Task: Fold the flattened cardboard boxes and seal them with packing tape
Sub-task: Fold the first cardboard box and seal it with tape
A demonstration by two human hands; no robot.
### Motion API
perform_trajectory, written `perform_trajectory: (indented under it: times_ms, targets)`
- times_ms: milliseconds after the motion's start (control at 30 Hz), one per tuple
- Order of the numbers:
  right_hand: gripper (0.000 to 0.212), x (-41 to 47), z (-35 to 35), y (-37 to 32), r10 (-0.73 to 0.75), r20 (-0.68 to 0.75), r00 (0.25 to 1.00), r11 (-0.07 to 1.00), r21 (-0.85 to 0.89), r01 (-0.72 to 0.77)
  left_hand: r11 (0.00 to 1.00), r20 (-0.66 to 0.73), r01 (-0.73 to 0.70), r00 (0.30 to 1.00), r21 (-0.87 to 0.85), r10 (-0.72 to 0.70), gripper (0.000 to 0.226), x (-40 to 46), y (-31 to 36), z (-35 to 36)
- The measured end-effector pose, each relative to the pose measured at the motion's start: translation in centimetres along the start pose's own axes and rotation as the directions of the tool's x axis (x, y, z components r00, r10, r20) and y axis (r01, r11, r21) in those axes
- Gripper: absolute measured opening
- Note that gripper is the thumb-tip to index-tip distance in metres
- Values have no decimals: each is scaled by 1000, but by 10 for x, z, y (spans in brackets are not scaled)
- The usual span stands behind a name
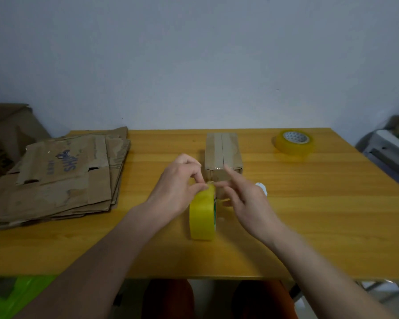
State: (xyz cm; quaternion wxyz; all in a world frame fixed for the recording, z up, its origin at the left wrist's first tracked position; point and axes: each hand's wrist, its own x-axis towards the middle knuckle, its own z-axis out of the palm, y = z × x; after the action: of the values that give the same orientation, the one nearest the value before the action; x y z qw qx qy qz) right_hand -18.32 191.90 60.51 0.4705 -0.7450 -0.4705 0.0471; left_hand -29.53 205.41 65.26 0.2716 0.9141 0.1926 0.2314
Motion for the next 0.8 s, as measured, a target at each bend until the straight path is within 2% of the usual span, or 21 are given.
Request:
perform_trajectory:
  times_ms: [67,133,167,200,233,267,300,367,433,467,567,600,667,700,733,800]
  targets:
    - [71,-11,-14,14,121,39,992,993,0,-121,1000,-44,1,999,13,-1,27,-2,0,-2]
    - [85,-26,-28,28,221,233,947,971,-142,-191,999,-112,34,993,3,-33,27,0,1,-5]
    - [94,-35,-30,31,277,354,893,958,-171,-229,998,-142,62,988,-13,-63,27,2,2,-6]
    - [106,-43,-27,32,290,430,855,957,-142,-253,995,-168,87,981,-41,-93,28,4,5,-7]
    - [116,-49,-23,30,273,456,847,959,-62,-275,991,-188,107,975,-80,-120,28,7,8,-7]
    - [121,-52,-18,27,250,417,874,949,74,-307,984,-201,125,968,-128,-149,28,10,12,-7]
    - [116,-53,-13,22,243,317,917,915,239,-325,972,-208,142,961,-187,-181,28,11,15,-6]
    - [88,-51,-10,22,272,49,961,834,486,-261,911,-202,180,942,-370,-268,25,12,22,-3]
    - [61,-43,-9,27,300,-135,944,780,605,-161,789,-167,214,914,-576,-369,22,10,28,2]
    - [60,-40,-8,29,332,-184,925,738,661,-134,716,-134,235,899,-657,-417,20,8,30,6]
    - [83,-29,-10,25,414,-242,878,573,818,-45,535,-16,307,857,-787,-516,15,5,31,26]
    - [85,-25,-10,22,427,-256,867,555,832,-28,475,27,325,846,-818,-533,14,3,31,32]
    - [71,-18,-14,24,420,-307,854,614,789,-19,395,77,342,830,-853,-553,12,2,30,43]
    - [60,-16,-17,27,398,-353,847,686,727,-20,394,72,348,820,-851,-568,11,2,29,46]
    - [60,-16,-23,31,354,-403,844,776,630,-25,413,51,358,804,-838,-593,11,1,27,48]
    - [70,-15,-41,41,220,-505,834,937,347,-37,469,-27,393,744,-791,-668,11,1,21,46]
